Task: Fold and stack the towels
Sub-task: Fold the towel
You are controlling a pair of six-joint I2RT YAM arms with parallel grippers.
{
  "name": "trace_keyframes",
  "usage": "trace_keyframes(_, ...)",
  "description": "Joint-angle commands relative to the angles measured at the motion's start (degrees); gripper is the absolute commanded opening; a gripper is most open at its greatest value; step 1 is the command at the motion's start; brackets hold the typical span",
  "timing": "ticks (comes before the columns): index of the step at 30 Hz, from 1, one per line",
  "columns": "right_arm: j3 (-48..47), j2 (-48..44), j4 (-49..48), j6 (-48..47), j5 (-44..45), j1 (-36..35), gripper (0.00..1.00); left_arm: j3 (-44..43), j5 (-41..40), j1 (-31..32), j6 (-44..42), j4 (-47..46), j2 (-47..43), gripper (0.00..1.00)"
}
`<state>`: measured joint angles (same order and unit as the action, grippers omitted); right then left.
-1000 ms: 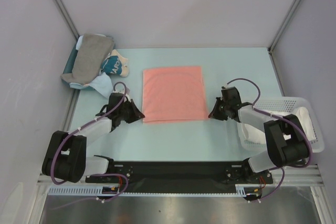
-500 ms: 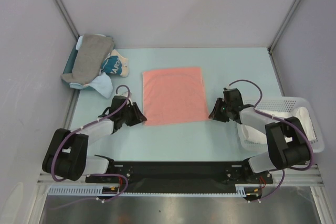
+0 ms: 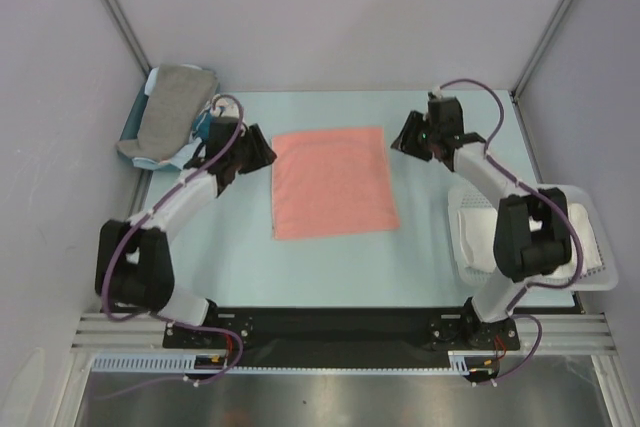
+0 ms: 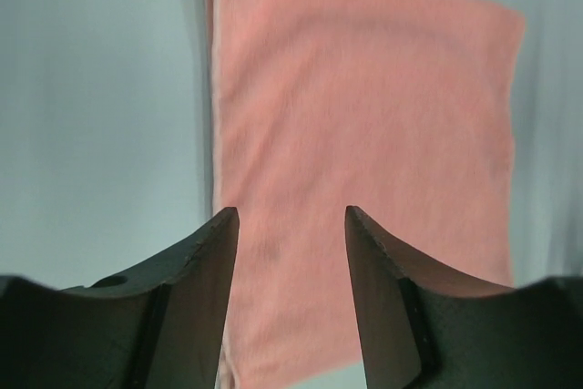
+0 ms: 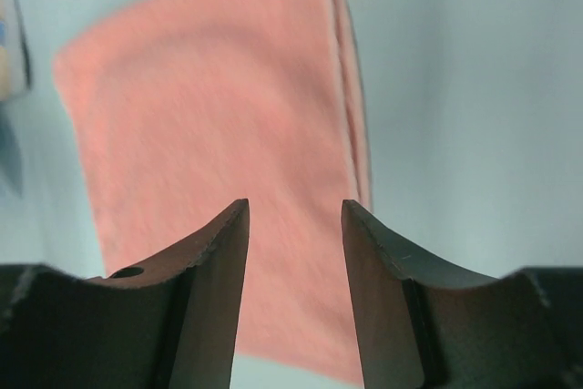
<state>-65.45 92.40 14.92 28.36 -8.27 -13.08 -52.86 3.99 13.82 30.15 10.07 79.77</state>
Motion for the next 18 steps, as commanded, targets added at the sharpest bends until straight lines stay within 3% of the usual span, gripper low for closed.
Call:
trace_keyframes(1, -11.9, 8.4, -0.6, -2.6, 0.2, 0.4, 0.50, -11.0, -3.5, -1.6, -3.3, 0.9, 10.6, 0.56)
trace_keyframes(9, -33.8, 32.3, -3.1, -2.2, -3.9, 2.4, 0.49, -32.9, -1.3, -4.2, -4.4, -0.1, 33.0, 0.55)
trace_keyframes(14, -44.4, 40.3, -1.2, -2.7, -5.6, 2.3, 0.49, -39.7, -0.3, -4.9, -4.5, 1.7, 42.2, 0.54)
trace_keyframes(18, -47.2, 43.2, 0.3, -3.2, -4.9, 2.0, 0.49, -42.0, 1.2, -5.2, -4.3, 1.7, 45.6, 0.53)
